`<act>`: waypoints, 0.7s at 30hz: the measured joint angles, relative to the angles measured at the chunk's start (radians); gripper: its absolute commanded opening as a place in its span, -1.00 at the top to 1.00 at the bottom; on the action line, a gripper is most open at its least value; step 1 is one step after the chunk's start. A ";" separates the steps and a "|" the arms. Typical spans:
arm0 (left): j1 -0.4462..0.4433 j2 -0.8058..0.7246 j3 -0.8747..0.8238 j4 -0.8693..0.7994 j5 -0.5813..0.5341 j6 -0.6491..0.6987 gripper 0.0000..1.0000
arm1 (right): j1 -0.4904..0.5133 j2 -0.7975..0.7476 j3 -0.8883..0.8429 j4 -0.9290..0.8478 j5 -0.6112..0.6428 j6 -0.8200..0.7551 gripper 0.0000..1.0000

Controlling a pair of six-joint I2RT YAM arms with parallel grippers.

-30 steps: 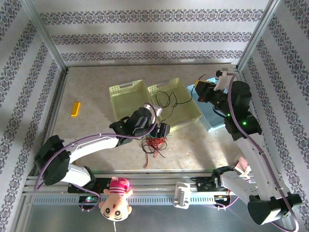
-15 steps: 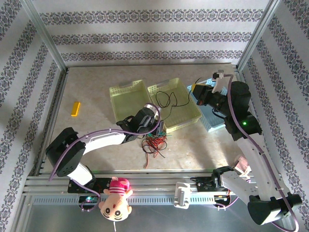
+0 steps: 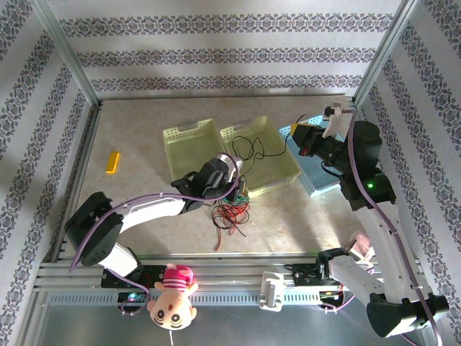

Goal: Untangle the cables

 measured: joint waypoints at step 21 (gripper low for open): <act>0.019 -0.169 0.063 -0.093 0.279 -0.001 1.00 | -0.001 0.058 -0.213 -0.093 0.034 0.089 0.14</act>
